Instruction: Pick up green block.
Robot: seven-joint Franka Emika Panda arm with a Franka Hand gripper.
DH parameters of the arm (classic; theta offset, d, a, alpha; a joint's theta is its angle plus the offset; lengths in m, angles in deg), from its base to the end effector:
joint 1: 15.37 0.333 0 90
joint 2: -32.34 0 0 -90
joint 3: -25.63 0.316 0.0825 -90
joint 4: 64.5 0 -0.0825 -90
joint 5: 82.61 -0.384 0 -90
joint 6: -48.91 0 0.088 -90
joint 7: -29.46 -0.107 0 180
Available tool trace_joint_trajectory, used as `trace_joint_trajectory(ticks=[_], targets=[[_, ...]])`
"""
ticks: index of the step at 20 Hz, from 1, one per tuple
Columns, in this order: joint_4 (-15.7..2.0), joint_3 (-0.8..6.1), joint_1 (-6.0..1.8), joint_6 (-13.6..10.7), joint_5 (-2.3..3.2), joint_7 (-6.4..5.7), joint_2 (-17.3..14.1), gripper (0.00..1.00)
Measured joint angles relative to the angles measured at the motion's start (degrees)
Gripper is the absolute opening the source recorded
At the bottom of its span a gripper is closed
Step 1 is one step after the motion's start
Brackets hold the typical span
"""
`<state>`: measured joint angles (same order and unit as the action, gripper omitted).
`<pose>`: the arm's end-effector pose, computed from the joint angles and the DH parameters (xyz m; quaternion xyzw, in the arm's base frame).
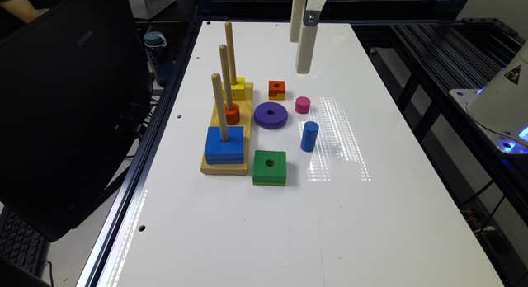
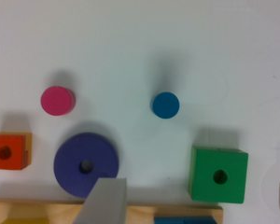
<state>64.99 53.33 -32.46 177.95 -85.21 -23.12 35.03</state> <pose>0.5077 0.0972 0.3823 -0.9284 0.3711 -0.0108 0.0148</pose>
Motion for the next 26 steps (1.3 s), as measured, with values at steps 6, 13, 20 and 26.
trace_joint_trajectory(ticks=[6,13,20,26], targets=[[-4.15,0.53,0.03,0.0,1.82,-1.60,-4.1,1.00],[-6.19,2.64,0.06,0.0,3.25,-4.55,-6.6,1.00],[-6.29,3.32,0.05,0.0,3.28,-5.12,-6.6,1.00],[-6.31,3.32,0.05,0.0,3.28,-5.12,-6.6,1.00]])
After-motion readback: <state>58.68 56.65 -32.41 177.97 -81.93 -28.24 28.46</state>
